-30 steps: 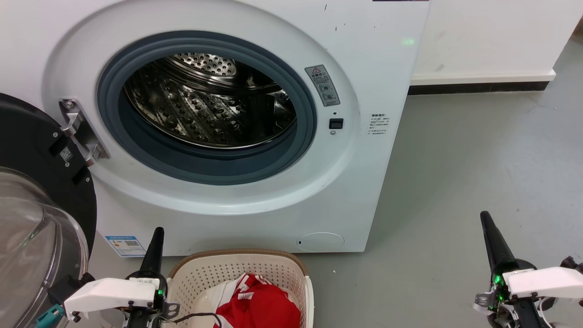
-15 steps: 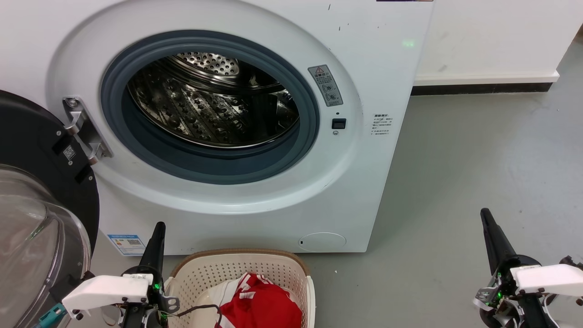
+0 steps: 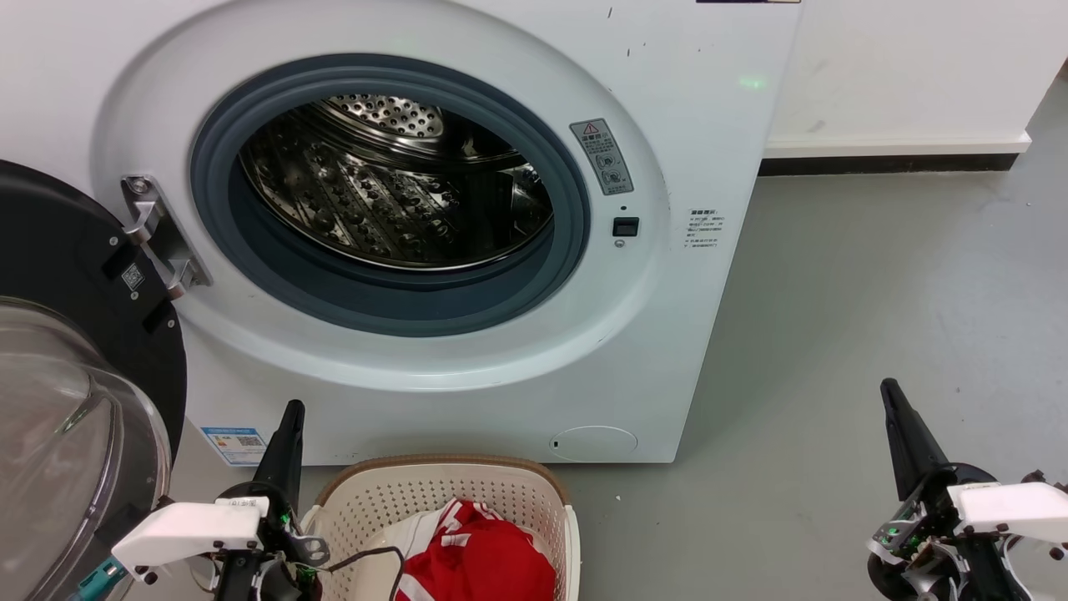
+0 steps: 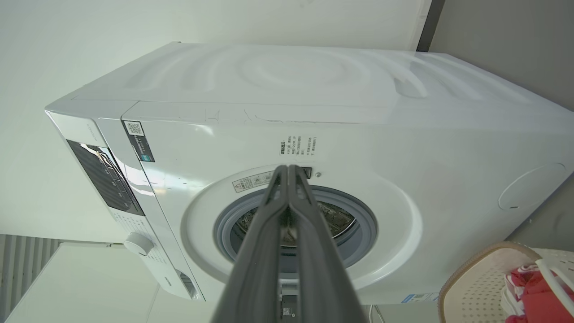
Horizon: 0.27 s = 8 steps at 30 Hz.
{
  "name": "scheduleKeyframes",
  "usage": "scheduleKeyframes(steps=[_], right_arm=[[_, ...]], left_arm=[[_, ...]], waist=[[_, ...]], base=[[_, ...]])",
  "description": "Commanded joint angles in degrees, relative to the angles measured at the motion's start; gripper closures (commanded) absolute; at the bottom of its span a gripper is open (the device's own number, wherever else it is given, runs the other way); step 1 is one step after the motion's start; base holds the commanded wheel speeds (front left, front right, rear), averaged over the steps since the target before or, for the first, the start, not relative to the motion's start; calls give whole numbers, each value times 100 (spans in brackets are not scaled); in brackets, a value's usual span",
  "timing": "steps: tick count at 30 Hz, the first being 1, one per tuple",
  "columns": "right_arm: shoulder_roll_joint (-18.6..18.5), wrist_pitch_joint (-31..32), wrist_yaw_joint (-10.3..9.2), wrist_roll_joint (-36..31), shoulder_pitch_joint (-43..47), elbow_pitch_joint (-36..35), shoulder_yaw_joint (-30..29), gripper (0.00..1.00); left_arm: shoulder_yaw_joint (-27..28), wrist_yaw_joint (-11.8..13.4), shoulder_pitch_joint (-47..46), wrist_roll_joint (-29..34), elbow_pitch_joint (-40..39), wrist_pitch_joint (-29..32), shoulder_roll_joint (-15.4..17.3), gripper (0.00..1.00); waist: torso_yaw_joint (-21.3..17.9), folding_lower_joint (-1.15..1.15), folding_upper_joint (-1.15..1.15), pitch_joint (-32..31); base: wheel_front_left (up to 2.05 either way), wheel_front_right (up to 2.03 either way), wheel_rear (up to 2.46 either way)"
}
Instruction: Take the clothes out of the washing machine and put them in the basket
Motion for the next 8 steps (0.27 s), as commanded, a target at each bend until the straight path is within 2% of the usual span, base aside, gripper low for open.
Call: scheduleKeyframes(steps=[1, 8], right_arm=[[14, 39, -2, 132, -128, 33, -23, 100], [25, 102, -2, 292, -133, 63, -50, 100]], left_arm=[[28, -44, -107, -129, 14, 44, 12, 100], [34, -64, -116, -309, 36, 86, 12, 100]], waist=[[5, 0, 0, 0], [21, 0, 0, 0]], base=[[0, 0, 0], [0, 0, 0]])
